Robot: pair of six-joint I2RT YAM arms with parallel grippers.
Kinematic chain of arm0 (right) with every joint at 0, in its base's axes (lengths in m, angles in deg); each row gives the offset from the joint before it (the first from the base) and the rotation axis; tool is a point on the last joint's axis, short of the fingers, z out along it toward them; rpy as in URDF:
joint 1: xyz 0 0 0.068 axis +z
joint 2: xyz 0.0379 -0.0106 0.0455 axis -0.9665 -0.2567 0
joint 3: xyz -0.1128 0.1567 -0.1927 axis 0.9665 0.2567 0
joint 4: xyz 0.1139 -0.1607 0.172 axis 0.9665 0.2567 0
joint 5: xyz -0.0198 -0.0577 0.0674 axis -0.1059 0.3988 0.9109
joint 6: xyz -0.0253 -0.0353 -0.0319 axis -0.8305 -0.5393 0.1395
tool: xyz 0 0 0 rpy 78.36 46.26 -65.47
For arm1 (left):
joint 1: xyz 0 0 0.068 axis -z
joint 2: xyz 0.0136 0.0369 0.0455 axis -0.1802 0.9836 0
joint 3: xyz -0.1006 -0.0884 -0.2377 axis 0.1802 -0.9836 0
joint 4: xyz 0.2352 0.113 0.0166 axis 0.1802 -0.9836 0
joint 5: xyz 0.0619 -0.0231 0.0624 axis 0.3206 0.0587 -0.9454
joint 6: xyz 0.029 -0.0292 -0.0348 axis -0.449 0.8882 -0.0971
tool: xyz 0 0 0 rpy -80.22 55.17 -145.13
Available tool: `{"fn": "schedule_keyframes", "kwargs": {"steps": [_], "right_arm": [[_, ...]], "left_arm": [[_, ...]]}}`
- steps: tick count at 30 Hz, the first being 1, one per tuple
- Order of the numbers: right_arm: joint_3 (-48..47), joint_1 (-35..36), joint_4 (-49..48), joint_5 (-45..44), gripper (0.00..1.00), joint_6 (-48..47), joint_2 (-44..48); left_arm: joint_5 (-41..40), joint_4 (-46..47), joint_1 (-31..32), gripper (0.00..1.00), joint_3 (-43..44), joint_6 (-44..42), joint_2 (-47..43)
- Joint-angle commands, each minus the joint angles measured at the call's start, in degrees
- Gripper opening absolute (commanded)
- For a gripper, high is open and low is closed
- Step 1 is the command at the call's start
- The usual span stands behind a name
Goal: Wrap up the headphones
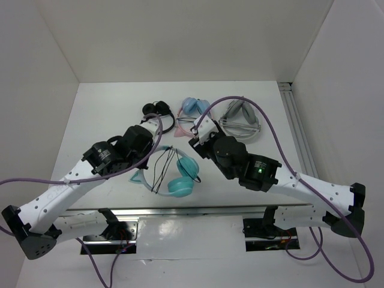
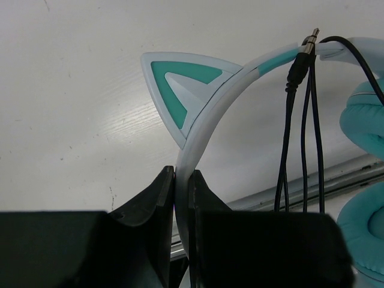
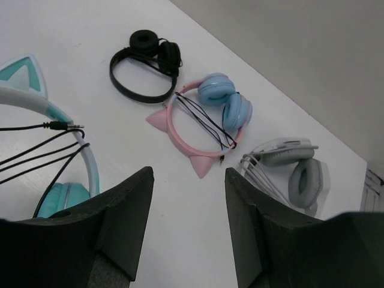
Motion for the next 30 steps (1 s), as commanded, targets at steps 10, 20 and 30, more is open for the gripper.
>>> {"fn": "schedule_keyframes", "kwargs": {"steps": [10,20,30], "right_arm": [[-2.3,-0.3,-0.8,-11.3,0.59,12.9,8.3],[-2.3,-0.3,2.6,-8.7,0.59,16.1,9.3],[-0.2,0.8,2.1,-6.8,0.59,18.1,9.8]], "left_arm": [[-4.1,15.2,-8.2,0.00,-4.9,6.8,2.0],[-8.4,16.4,-22.0,0.00,-6.1,19.5,2.6],[-11.6,17.5,-39.1,0.00,0.3,27.1,14.5]]}}
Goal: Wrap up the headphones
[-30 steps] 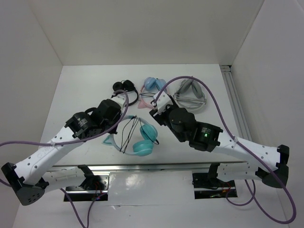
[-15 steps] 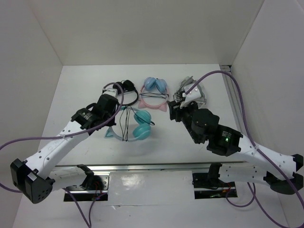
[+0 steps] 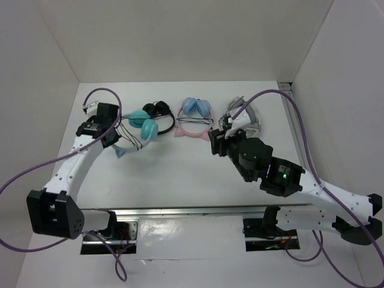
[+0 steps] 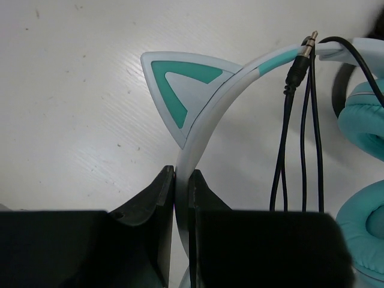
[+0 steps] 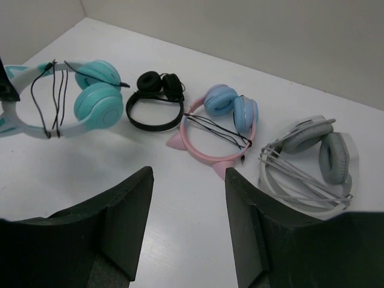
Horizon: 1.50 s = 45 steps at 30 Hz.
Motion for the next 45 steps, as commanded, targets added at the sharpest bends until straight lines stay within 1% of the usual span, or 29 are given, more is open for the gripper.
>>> {"fn": "schedule_keyframes", "kwargs": {"steps": [1,2,5,8,10,15,19,25,27,32,35,36,38,39,41,43,44,45], "right_arm": [[0.1,0.6,0.0,1.0,0.59,2.5,0.7],[0.1,1.3,0.5,1.0,0.59,2.5,0.7],[1.3,1.3,0.0,2.4,0.59,3.6,1.9],[3.1,1.8,-1.2,2.4,0.59,3.6,2.6],[4.4,1.8,-1.9,2.4,0.59,3.6,2.6],[5.5,1.8,-1.9,4.0,0.59,3.6,2.6],[6.9,1.8,-3.7,2.8,0.59,2.4,2.6],[7.4,2.3,-4.2,4.0,0.59,3.6,1.9],[7.4,2.3,-4.8,4.0,0.59,3.6,1.2],[8.7,2.3,-5.9,3.4,0.59,3.0,0.1],[8.7,2.3,-5.9,2.8,0.59,3.0,0.1],[8.7,2.8,-5.9,2.3,0.59,3.0,0.1],[9.2,2.8,-5.9,2.2,0.59,3.0,0.6],[9.2,2.8,-5.9,0.8,0.59,3.0,1.2],[9.8,2.8,-5.9,0.2,0.59,3.0,2.0],[10.4,2.8,-6.4,0.2,0.59,3.0,2.8],[10.4,2.8,-6.4,0.2,0.59,3.0,3.4],[10.4,2.8,-6.4,0.2,0.59,3.5,3.4]], "left_arm": [[-2.1,4.6,-4.9,0.00,6.2,5.5,5.4],[-2.8,3.9,-5.7,0.00,8.5,6.5,7.3],[-2.0,3.2,-8.9,0.00,10.7,9.1,13.6],[-1.4,3.8,-11.0,0.00,12.4,10.7,16.8],[-2.8,3.8,-11.8,0.00,14.6,13.3,20.0],[-4.3,3.2,-12.4,0.00,17.8,18.5,26.5],[-5.7,5.4,-13.0,0.00,20.1,21.4,30.3],[-5.7,8.0,-14.2,0.00,23.5,22.5,35.7],[-6.9,8.6,-14.2,0.00,23.5,23.3,37.0],[-6.3,10.8,-14.7,0.00,24.8,23.9,41.1],[-5.1,13.7,-14.7,0.00,23.0,24.4,42.3],[-5.7,13.7,-14.7,0.00,22.2,26.4,42.3],[-5.7,15.5,-14.2,0.00,21.0,26.4,42.3],[-5.7,16.2,-13.5,0.00,21.0,26.4,42.3],[-5.7,16.2,-13.0,0.00,21.0,26.4,43.5],[-6.3,15.3,-12.4,0.09,21.0,26.9,44.1],[-6.3,15.3,-12.4,0.16,21.0,26.9,44.1],[-6.3,14.8,-12.4,0.18,21.0,27.8,44.1]]}}
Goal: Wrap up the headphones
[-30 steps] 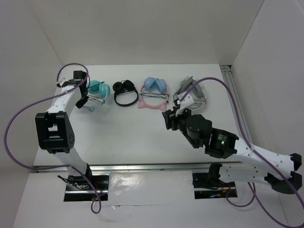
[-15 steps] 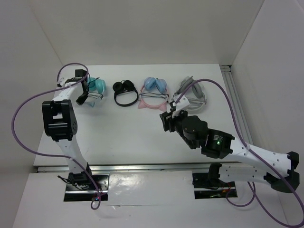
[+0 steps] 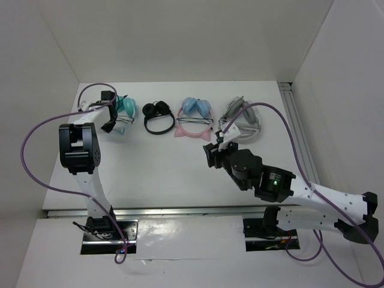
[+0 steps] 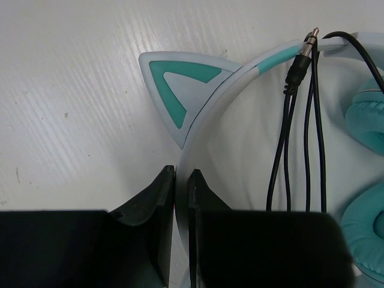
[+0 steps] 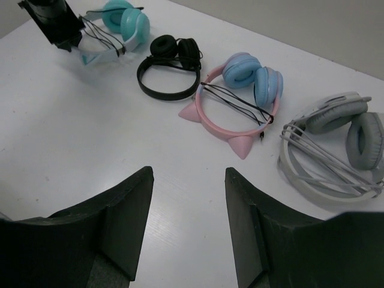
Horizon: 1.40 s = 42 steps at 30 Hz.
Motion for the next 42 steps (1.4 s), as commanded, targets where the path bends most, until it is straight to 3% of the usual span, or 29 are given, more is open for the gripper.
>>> {"fn": "schedule_keyframes", "kwargs": {"steps": [1,4,10,11,12,14,15,18,23,32,36,38,39,42], "right_arm": [[0.0,0.4,-3.2,-2.0,0.59,0.8,2.4],[0.0,0.4,-3.2,-2.6,0.59,0.8,2.4],[0.6,0.4,-3.7,-2.6,0.59,1.3,4.1],[0.6,0.4,-3.7,-2.6,0.59,1.3,4.1],[0.6,0.4,-3.7,-2.6,0.59,1.3,4.6],[0.6,0.4,-3.7,-2.6,0.59,1.3,4.6],[0.6,0.4,-3.7,-2.6,0.59,1.3,4.6],[0.6,0.4,-3.7,-2.6,0.59,1.3,4.6],[0.6,0.4,-3.7,-1.5,0.59,1.3,4.1],[-0.5,0.4,-2.7,0.3,0.59,1.3,3.4],[-2.3,0.4,0.4,1.5,0.59,1.9,4.6],[-4.4,0.4,4.0,2.3,0.79,4.3,4.6],[-5.3,0.4,5.8,2.3,1.00,5.3,4.6],[-8.2,0.4,12.1,0.4,1.00,10.0,4.6]], "left_arm": [[-1.2,2.5,0.6,0.21,-0.5,3.0,0.8],[-0.6,3.2,1.1,0.34,-2.0,2.5,0.8],[0.6,3.7,1.1,0.45,-5.4,4.9,-0.6],[0.6,3.7,1.1,0.60,-5.4,4.9,-1.2],[0.6,3.7,1.1,0.65,-5.4,4.9,-1.2],[0.6,3.2,1.1,0.67,-5.4,4.9,-2.2],[1.1,3.2,1.1,0.78,-5.4,4.9,-2.8],[1.1,3.7,1.1,0.80,-6.5,4.9,-6.0],[1.7,4.2,1.6,1.00,-7.1,3.0,-10.9],[2.4,4.4,1.6,1.00,-7.1,0.8,-20.0],[5.8,-1.8,1.1,1.00,-6.1,-1.5,-25.1],[8.1,-2.7,2.1,1.00,-6.8,-2.9,-31.5],[8.2,-2.7,3.1,1.00,-8.0,-3.4,-34.6],[10.3,1.1,8.2,1.00,-14.9,-8.1,-49.5]]}}
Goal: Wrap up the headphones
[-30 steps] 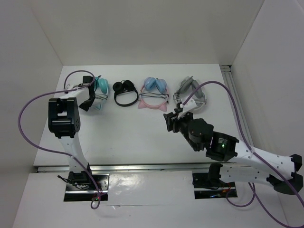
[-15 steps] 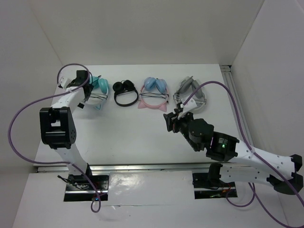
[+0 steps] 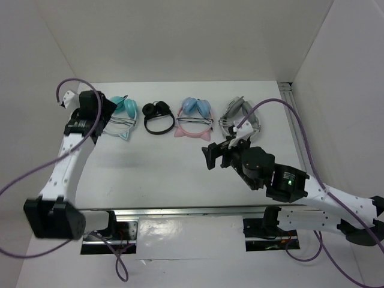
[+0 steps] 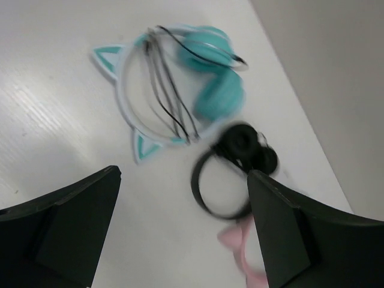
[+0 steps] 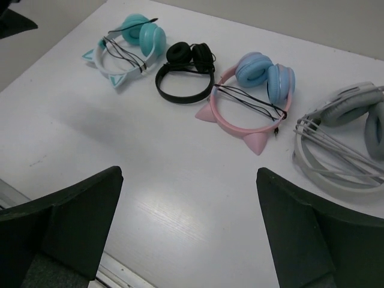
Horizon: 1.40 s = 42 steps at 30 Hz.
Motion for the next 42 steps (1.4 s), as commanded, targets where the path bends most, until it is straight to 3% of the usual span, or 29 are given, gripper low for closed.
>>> {"fn": "schedule_keyframes", "kwargs": {"steps": [1,6,11,15,20,25,42], "right_arm": [[-4.9,0.4,7.7,-1.2,1.00,7.2,1.4],[-7.0,0.9,13.9,2.4,1.00,12.2,3.8],[-5.7,0.9,15.2,9.3,1.00,14.1,12.6],[-3.7,0.9,17.9,10.0,1.00,15.6,19.1],[1.7,0.9,15.3,14.7,1.00,16.7,29.7],[2.3,0.9,17.8,15.4,1.00,18.8,34.3],[1.8,0.9,21.5,12.5,1.00,19.4,31.4]], "left_arm": [[7.4,2.3,5.2,1.00,-6.1,-10.3,-16.4],[17.5,-4.9,10.3,1.00,-11.4,-21.1,-36.3],[31.7,-10.2,10.8,1.00,-15.5,-29.3,-56.5],[37.3,-15.7,10.8,1.00,-16.8,-32.7,-65.1],[35.5,-21.7,13.1,1.00,-18.2,-32.8,-69.1],[31.5,-23.0,14.1,1.00,-18.2,-32.0,-73.2],[28.2,-23.7,12.5,1.00,-18.2,-29.2,-78.8]]}}
